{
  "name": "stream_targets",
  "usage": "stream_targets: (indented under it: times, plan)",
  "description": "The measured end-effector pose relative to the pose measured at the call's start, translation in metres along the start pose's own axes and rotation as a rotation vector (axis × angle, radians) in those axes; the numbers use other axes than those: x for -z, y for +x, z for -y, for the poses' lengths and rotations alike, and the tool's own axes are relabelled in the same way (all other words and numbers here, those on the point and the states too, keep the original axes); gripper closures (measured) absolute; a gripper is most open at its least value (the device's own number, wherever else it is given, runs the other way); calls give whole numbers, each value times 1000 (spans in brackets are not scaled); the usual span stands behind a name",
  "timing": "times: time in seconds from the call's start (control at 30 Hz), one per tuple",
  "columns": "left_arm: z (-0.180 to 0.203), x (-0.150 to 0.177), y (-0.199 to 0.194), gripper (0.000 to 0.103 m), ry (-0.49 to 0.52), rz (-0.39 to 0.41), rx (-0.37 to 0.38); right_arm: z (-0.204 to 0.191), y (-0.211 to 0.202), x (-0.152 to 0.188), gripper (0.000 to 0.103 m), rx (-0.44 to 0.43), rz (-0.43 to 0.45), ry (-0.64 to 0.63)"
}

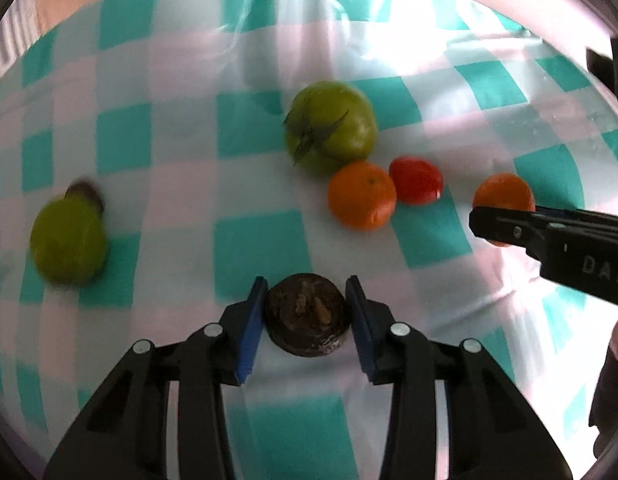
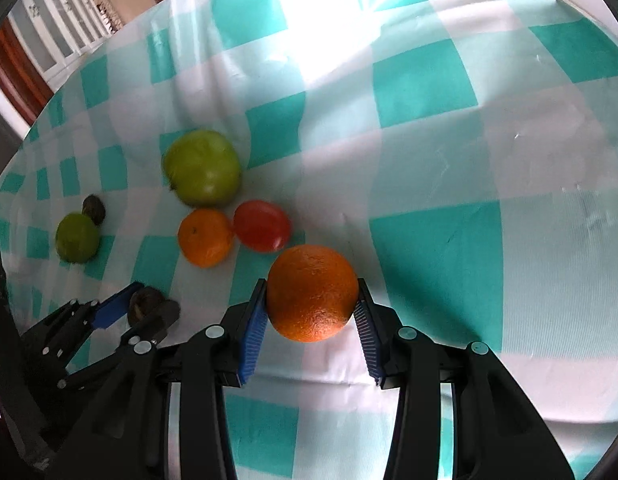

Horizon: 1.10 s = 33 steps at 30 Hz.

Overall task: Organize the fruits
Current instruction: 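Carry the orange and mangosteen in both tools over the white box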

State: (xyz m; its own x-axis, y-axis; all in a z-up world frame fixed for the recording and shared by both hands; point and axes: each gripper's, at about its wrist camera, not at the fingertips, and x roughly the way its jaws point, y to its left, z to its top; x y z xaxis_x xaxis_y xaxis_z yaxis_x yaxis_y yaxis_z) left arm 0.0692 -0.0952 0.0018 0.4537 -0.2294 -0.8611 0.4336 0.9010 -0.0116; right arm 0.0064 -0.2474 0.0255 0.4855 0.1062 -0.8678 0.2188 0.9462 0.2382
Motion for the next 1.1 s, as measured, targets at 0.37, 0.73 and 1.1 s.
stream_targets:
  times: [0.37, 0.73, 1.1]
  plan:
    - [-1, 83, -77, 63, -81, -42, -110, -33, -27, 68, 61, -158, -141, -170]
    - [50, 166, -164, 63, -150, -15, -249, -42, -81, 143, 61, -263, -191, -440]
    - [76, 194, -227, 63, -201, 64, -358, -43, -134, 161, 61, -335, -108, -539]
